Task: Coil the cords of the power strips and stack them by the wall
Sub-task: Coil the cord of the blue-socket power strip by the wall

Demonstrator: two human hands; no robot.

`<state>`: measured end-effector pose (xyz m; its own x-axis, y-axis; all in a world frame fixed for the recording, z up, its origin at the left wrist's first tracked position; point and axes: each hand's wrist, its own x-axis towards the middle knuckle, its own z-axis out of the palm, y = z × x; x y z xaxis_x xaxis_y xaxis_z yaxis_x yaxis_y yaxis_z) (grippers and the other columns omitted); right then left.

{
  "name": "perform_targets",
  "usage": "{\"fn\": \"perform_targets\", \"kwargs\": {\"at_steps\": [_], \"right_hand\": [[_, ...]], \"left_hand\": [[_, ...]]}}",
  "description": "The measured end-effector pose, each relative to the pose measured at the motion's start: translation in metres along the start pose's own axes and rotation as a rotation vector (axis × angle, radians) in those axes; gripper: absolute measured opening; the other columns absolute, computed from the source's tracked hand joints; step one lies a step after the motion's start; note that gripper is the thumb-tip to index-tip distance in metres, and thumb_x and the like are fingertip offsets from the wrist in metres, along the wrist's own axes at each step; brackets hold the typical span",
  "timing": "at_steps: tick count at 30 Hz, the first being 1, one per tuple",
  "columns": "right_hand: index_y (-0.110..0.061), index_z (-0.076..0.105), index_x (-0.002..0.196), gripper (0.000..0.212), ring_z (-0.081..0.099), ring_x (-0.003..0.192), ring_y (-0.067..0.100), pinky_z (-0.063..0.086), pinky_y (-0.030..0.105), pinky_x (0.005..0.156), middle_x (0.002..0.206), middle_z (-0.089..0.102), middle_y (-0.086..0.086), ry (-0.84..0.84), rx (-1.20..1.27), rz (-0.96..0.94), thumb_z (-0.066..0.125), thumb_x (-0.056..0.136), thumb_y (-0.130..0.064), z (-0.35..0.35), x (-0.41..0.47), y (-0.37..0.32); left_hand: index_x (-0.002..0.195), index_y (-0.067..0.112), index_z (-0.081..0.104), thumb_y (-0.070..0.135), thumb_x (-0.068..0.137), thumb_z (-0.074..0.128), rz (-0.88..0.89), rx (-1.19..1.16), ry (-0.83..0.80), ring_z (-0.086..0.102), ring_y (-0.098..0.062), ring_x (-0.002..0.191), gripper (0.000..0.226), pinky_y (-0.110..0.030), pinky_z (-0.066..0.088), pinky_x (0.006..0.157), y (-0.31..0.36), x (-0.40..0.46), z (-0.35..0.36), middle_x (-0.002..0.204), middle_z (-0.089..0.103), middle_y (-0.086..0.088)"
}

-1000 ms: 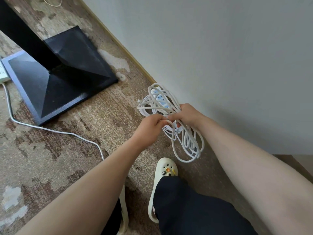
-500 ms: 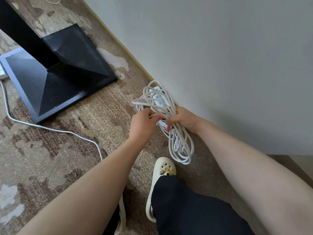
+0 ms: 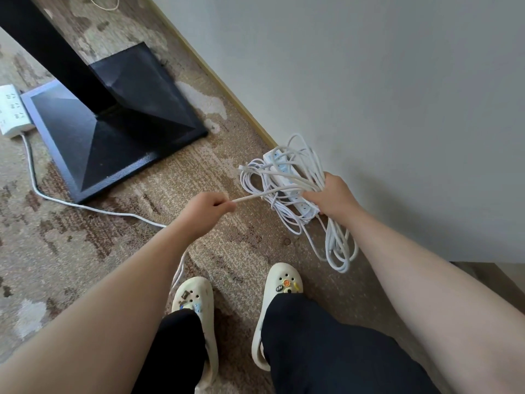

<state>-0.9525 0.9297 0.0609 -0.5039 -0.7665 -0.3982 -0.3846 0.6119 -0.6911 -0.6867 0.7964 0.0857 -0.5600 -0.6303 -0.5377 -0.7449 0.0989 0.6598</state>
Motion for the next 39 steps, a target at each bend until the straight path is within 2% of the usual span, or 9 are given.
{"fn": "perform_targets", "kwargs": {"at_steps": [7,11,17,20,24,28,32,35,39], "right_hand": [[-0.020,0.063,0.089,0.020,0.066,0.073,0.023,0.056,0.041,0.072,0.080,0.068,0.000,0.126,-0.004,0.059,0.074,0.078,-0.033,-0.008,0.006,-0.003],[-0.023,0.062,0.093,0.020,0.064,0.081,0.024,0.054,0.039,0.075,0.084,0.067,-0.004,0.143,-0.142,0.081,0.068,0.081,-0.037,-0.007,0.007,-0.006],[-0.014,0.063,0.093,0.023,0.067,0.069,0.025,0.058,0.044,0.070,0.076,0.068,0.004,0.116,-0.018,0.103,0.067,0.088,-0.036,0.006,0.001,-0.004],[-0.015,0.061,0.083,0.025,0.062,0.053,0.018,0.053,0.039,0.059,0.066,0.065,0.002,0.176,0.026,0.130,0.066,0.088,-0.039,0.000,-0.001,-0.002],[-0.017,0.062,0.092,0.030,0.063,0.076,0.026,0.053,0.038,0.072,0.081,0.066,0.001,0.186,-0.117,0.135,0.065,0.086,-0.046,-0.014,0.002,0.000],[-0.023,0.057,0.080,0.027,0.066,0.077,0.032,0.056,0.044,0.076,0.076,0.065,0.001,0.200,-0.107,0.133,0.065,0.083,-0.048,-0.025,0.004,-0.001],[-0.015,0.061,0.085,0.030,0.065,0.073,0.033,0.056,0.046,0.073,0.077,0.067,0.009,0.248,-0.203,0.131,0.066,0.086,-0.045,-0.036,0.004,0.008],[-0.020,0.060,0.088,0.028,0.062,0.071,0.027,0.052,0.037,0.067,0.077,0.064,0.002,0.226,-0.243,0.142,0.063,0.089,-0.047,-0.026,0.002,0.006],[-0.016,0.062,0.074,0.030,0.063,0.057,0.020,0.050,0.033,0.059,0.064,0.065,0.002,0.247,-0.078,0.165,0.063,0.089,-0.042,-0.012,0.002,-0.001]], "left_hand": [[0.079,0.024,0.073,0.041,0.087,0.065,-0.043,-0.060,0.141,0.035,-0.002,0.039,0.021,-0.019,0.032,0.042,-0.027,-0.018,-0.053,0.053,0.052,0.007],[0.078,0.021,0.070,0.038,0.090,0.062,-0.008,-0.131,0.228,0.034,0.000,0.035,0.023,-0.012,0.030,0.036,-0.001,-0.022,-0.051,0.052,0.051,0.008],[0.081,0.021,0.067,0.032,0.098,0.052,0.216,-0.149,0.073,0.036,0.001,0.035,0.025,-0.009,0.029,0.036,0.074,-0.019,0.005,0.049,0.055,0.016],[0.091,0.014,0.067,0.031,0.101,0.045,0.065,-0.178,0.116,0.034,-0.001,0.036,0.029,-0.012,0.030,0.035,0.057,-0.013,0.010,0.061,0.054,0.009],[0.088,0.017,0.066,0.035,0.098,0.050,-0.066,-0.144,0.187,0.033,-0.002,0.039,0.026,-0.015,0.029,0.038,0.006,-0.010,-0.012,0.062,0.053,0.003],[0.083,0.016,0.066,0.036,0.093,0.060,-0.043,-0.071,0.151,0.038,-0.005,0.044,0.024,-0.020,0.033,0.044,-0.028,-0.013,-0.032,0.061,0.052,0.002],[0.087,0.022,0.071,0.032,0.095,0.059,-0.132,-0.042,0.140,0.041,-0.013,0.052,0.018,-0.025,0.034,0.048,-0.066,-0.026,-0.046,0.062,0.054,0.000],[0.097,0.018,0.071,0.032,0.097,0.055,-0.191,-0.151,0.263,0.034,-0.010,0.045,0.022,-0.022,0.030,0.040,-0.056,-0.021,-0.045,0.069,0.057,-0.006],[0.091,0.023,0.069,0.032,0.097,0.053,-0.041,-0.333,0.291,0.034,0.000,0.035,0.019,-0.012,0.029,0.034,0.018,-0.004,-0.029,0.060,0.055,0.007]]}}
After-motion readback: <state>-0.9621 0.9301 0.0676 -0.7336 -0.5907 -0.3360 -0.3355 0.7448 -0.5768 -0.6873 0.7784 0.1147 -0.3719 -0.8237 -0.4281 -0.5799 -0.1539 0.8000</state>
